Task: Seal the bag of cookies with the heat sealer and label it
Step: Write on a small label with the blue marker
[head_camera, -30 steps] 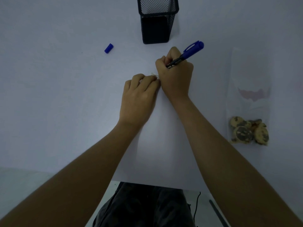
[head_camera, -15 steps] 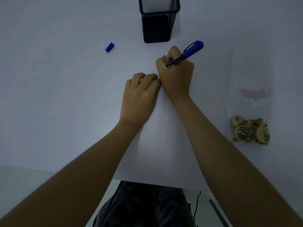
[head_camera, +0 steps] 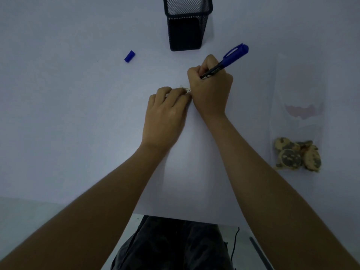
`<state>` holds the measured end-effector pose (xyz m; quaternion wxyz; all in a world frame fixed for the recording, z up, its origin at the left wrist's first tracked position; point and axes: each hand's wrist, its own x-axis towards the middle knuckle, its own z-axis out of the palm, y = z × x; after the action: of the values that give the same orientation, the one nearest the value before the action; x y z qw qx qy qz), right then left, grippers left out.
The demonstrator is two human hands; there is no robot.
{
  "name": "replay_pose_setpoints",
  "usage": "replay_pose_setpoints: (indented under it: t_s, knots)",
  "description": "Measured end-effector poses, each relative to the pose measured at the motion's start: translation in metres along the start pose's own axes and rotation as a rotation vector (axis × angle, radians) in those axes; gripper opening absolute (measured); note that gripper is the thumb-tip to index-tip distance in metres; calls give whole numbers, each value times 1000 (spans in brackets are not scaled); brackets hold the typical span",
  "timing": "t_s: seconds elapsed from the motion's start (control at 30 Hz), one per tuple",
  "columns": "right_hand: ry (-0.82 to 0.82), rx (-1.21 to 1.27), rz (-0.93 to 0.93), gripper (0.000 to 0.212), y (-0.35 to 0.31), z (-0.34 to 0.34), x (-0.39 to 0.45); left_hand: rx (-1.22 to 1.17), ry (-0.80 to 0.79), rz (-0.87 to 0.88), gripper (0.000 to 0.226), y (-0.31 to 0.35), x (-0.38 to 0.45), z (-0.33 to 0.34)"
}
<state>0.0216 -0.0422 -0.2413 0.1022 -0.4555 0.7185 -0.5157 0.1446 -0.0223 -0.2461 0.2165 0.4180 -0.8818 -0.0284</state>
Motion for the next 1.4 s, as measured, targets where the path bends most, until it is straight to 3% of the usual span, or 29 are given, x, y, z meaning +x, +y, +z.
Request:
replay_pose_setpoints:
  t_s: [0.93, 1.27, 1.4]
  knots:
    - [-9, -42, 23, 27, 0, -1, -1, -34, -16, -3, 23, 1, 1, -1]
    - [-96, 11, 53, 24, -1, -4, -1, -48, -47, -13, 18, 1, 1, -3]
    - [39, -36, 82, 26, 2, -5, 0, -45, -56, -29, 20, 1, 0, -2]
